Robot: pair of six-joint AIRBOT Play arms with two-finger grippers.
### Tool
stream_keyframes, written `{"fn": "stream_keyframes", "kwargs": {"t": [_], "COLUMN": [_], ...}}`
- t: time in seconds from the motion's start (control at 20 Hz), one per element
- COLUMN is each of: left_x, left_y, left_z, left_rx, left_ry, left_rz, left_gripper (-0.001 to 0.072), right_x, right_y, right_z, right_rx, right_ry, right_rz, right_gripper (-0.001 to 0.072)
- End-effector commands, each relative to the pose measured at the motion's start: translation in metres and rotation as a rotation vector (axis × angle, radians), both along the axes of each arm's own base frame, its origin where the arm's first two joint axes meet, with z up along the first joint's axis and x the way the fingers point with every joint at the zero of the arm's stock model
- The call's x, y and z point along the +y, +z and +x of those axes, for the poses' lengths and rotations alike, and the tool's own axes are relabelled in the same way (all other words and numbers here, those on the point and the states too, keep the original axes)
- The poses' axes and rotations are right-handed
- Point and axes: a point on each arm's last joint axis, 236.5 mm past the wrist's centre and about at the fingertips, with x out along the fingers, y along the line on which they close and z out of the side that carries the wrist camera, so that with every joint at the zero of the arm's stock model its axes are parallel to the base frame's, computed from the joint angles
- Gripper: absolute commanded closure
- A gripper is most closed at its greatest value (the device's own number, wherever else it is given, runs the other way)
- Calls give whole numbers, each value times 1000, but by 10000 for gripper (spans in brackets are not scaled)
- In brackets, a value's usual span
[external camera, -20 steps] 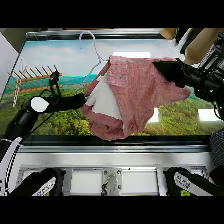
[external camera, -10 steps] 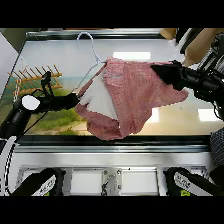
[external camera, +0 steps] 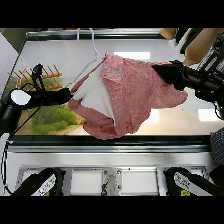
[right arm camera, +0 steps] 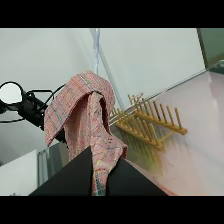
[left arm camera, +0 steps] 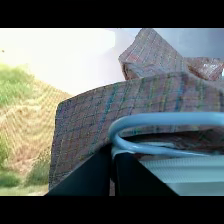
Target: Fold the clothes and pants, and hang the long-sleeved shirts on hangers.
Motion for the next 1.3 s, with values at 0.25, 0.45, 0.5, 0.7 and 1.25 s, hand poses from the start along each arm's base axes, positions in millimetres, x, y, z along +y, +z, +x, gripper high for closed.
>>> {"fn": "stream_keyframes", "kwargs": {"t": [0.25,0.45,0.5,0.7,1.25], "left_x": [9,7,7,7,-50], "left_y": [-6,-5,-4,-5,6], "left_z": [-5,-5,-5,-5,-7], "left_rx": [14,11,11,10,-35], "left_ry": [-39,-44,-44,-43,-124], "left_rz": [100,100,101,102,30], "left_gripper": [692,692,692,692,692], "right_x": [3,5,6,7,-1], "right_y": [-9,-30,-38,-56,-12], "right_z": [-3,-4,-5,-7,7], "right_rx": [19,42,60,80,46], "right_ry": [15,24,29,37,-25], "right_rz": [-37,-121,-152,-225,-40], "right_gripper": [696,696,696,696,696]}}
